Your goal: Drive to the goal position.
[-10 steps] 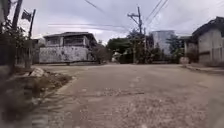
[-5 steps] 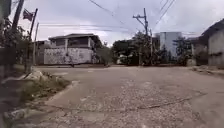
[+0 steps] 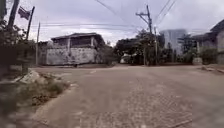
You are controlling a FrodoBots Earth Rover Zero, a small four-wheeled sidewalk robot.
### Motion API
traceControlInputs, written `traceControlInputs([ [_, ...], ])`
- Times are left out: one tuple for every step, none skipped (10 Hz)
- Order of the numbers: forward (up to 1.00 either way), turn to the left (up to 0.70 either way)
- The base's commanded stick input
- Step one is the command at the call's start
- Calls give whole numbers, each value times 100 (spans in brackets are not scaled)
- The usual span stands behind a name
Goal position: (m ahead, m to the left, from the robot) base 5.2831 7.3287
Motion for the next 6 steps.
traceControlInputs([
  [100, 35],
  [100, 31],
  [100, 5],
  [100, 0],
  [100, 0],
  [100, 0],
])
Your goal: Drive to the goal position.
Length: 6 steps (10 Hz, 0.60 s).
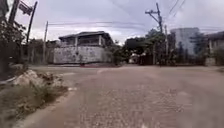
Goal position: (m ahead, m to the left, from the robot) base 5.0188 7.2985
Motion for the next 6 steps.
traceControlInputs([
  [100, 0],
  [100, 0],
  [100, 0],
  [100, 0],
  [100, 0],
  [100, 0],
])
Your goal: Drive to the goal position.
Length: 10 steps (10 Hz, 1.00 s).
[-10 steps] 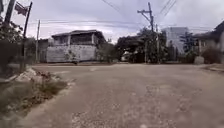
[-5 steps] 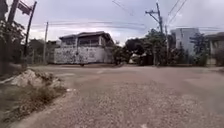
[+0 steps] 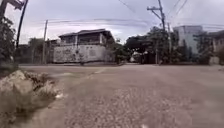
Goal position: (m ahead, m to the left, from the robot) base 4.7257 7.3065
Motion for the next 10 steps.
traceControlInputs([
  [100, 1],
  [100, 2],
  [100, 3],
  [100, 9],
  [100, 25],
  [100, 40],
  [100, 40],
  [100, 40],
  [100, 40],
  [100, 40],
])
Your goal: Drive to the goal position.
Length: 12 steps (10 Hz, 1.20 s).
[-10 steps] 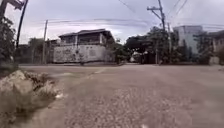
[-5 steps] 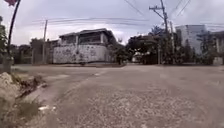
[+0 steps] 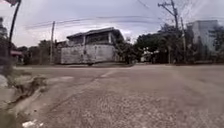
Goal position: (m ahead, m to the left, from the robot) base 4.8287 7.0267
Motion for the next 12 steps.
traceControlInputs([
  [100, 40],
  [100, 40],
  [100, 40],
  [100, 40],
  [100, 40],
  [100, 40],
  [100, 40],
  [100, 40],
  [100, 40],
  [100, 40],
  [100, 40],
  [100, 40],
])
